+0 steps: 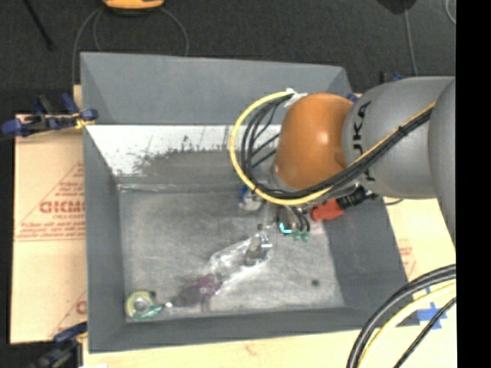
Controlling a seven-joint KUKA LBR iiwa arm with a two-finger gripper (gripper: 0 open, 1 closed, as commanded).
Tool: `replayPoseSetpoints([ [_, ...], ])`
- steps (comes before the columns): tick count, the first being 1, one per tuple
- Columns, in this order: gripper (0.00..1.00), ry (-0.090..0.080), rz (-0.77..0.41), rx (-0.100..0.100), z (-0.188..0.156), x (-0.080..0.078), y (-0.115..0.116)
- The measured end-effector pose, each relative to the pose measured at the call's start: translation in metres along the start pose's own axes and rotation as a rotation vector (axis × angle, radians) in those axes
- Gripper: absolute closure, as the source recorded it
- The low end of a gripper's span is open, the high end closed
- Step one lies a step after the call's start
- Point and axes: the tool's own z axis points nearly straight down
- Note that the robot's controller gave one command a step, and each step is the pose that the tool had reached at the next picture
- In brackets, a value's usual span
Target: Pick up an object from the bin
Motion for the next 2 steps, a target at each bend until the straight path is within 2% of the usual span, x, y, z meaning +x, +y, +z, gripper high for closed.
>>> replayPoseSetpoints([
  [1, 0.0, -0.046, -0.437, 0.007, 0.0491, 0.0439, -0.012],
  [2, 1.0, -0.04, -0.434, 0.005, 0.0504, 0.0451, -0.0115],
])
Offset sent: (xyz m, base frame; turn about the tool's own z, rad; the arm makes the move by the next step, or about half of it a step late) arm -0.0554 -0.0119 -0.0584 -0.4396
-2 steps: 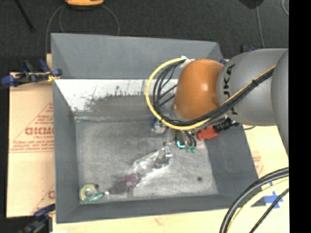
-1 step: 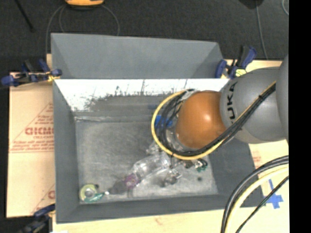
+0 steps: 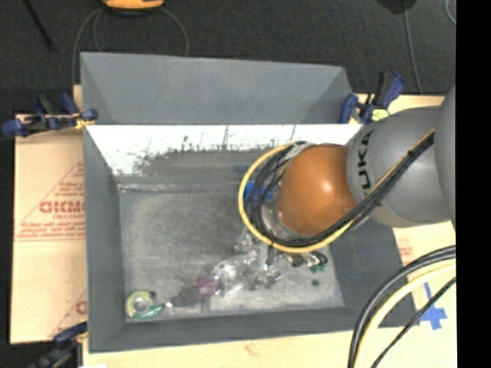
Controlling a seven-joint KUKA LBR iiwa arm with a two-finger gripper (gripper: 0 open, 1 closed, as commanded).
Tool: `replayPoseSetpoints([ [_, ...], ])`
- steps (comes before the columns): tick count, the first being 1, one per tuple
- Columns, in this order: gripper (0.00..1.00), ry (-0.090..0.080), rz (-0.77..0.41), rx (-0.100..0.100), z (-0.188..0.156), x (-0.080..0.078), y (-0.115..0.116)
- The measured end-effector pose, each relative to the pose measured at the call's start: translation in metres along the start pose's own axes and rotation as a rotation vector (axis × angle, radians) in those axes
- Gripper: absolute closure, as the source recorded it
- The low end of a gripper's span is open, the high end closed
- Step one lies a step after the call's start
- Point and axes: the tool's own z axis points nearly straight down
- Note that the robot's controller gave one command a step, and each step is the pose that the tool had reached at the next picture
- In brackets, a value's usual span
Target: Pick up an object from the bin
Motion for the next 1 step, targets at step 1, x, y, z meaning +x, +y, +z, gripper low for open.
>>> replayPoseSetpoints([
  [1, 1.0, 0.026, 0.005, -0.006, -0.1788, -0.0285, -0.002],
])
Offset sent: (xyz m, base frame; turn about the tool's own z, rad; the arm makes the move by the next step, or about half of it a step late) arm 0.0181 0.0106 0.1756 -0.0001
